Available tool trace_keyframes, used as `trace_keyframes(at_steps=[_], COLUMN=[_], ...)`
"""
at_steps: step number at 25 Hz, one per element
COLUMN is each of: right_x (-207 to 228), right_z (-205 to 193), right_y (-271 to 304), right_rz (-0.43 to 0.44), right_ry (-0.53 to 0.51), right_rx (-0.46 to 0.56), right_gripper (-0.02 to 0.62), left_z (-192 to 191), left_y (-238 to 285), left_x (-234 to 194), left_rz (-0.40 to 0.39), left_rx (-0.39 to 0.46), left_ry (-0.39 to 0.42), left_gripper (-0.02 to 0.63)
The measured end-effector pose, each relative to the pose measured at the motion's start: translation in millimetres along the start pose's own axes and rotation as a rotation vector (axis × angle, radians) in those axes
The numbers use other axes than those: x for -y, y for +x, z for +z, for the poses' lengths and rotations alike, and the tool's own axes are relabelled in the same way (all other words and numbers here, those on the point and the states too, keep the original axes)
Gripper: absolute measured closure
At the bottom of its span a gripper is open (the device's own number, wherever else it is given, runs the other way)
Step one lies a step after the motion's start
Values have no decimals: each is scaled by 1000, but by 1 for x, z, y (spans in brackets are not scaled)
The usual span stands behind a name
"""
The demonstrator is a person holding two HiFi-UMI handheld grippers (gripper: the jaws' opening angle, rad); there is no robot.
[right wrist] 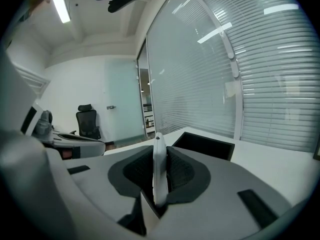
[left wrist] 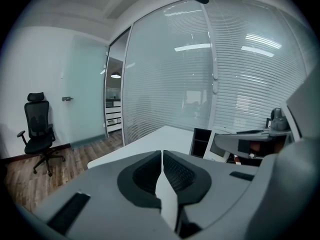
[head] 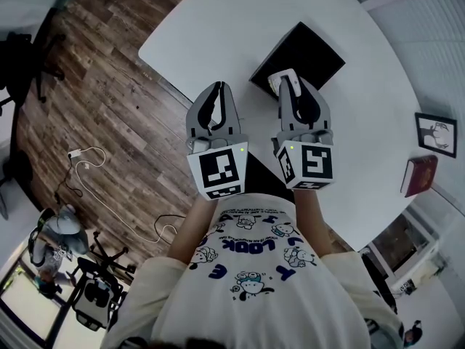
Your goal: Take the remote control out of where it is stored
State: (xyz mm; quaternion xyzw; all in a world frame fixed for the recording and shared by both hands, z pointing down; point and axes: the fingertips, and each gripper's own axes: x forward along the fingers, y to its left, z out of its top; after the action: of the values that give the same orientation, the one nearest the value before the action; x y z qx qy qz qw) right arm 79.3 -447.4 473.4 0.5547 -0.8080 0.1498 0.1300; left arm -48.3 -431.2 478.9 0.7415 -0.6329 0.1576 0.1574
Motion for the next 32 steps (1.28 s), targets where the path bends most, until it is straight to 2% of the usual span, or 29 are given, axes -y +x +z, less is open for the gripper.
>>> trace_keyframes(at_steps=[19, 32], right_x=[-15, -52], right_z=[53, 71], right_y=[-48, -71], right_rz=[-63, -25], right_ry=[-27, -35], right_rx=[142, 193], right_gripper=[514, 514], left_z=[37, 57], left_y=[-44, -83], left_x=[1, -14], left_rz=[-13, 12], left_rx=[120, 194], left_ry=[0, -9], left_gripper=[581, 581])
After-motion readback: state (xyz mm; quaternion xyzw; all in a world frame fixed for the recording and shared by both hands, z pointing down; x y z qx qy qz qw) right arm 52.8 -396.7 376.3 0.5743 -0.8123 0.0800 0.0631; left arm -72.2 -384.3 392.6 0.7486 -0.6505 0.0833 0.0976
